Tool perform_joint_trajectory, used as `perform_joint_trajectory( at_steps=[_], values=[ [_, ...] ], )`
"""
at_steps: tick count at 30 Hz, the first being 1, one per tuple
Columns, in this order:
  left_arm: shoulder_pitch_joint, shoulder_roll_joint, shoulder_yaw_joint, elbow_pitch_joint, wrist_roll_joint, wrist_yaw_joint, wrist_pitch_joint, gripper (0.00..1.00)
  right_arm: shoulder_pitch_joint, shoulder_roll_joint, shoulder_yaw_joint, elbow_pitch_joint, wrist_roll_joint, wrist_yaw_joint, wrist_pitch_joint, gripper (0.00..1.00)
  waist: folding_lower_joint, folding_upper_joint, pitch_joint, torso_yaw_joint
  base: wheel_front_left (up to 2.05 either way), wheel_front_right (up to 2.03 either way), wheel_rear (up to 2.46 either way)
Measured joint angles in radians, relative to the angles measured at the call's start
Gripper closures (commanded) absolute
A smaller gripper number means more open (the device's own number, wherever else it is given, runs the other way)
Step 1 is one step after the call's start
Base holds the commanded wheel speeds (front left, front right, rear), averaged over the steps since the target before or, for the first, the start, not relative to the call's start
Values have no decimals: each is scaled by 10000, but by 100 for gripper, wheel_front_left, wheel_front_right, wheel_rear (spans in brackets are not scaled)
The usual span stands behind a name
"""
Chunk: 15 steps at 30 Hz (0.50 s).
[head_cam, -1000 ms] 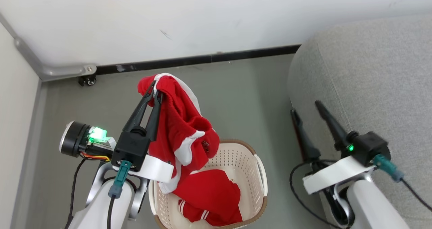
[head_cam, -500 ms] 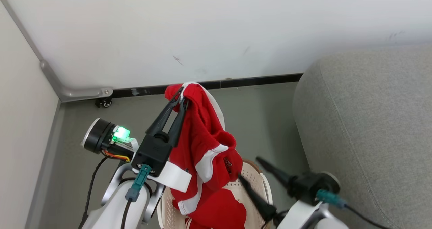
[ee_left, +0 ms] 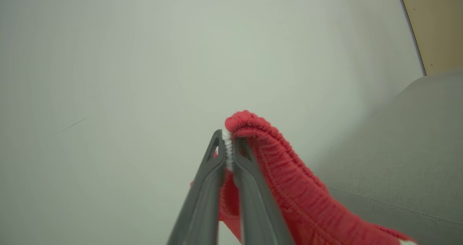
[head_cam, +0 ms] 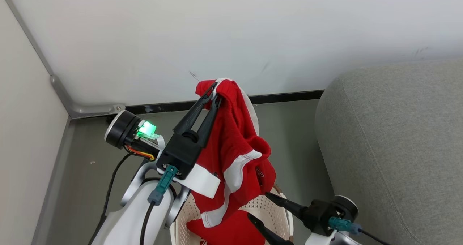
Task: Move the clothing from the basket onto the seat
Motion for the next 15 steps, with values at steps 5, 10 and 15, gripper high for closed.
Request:
perform_joint_trajectory(
  at_steps=[5, 10, 15],
  values=[
    [-174, -153, -138, -4, 2, -96, 192, 100, -356, -142, 182, -94, 79, 0, -6, 0, 0, 0, -6, 11, 0, 0, 0],
    [-354, -234, -253, -31, 2, -207, 374, 100, -562, -232, 242, -84, 163, 0, -88, 0, 0, 0, 2, 52, 0, 0, 0],
    [-519, -391, -380, -50, 0, -276, 577, 100, -751, -209, 280, 123, 309, 0, -197, 0, 0, 0, 20, 119, 0, 0, 0]
  ],
)
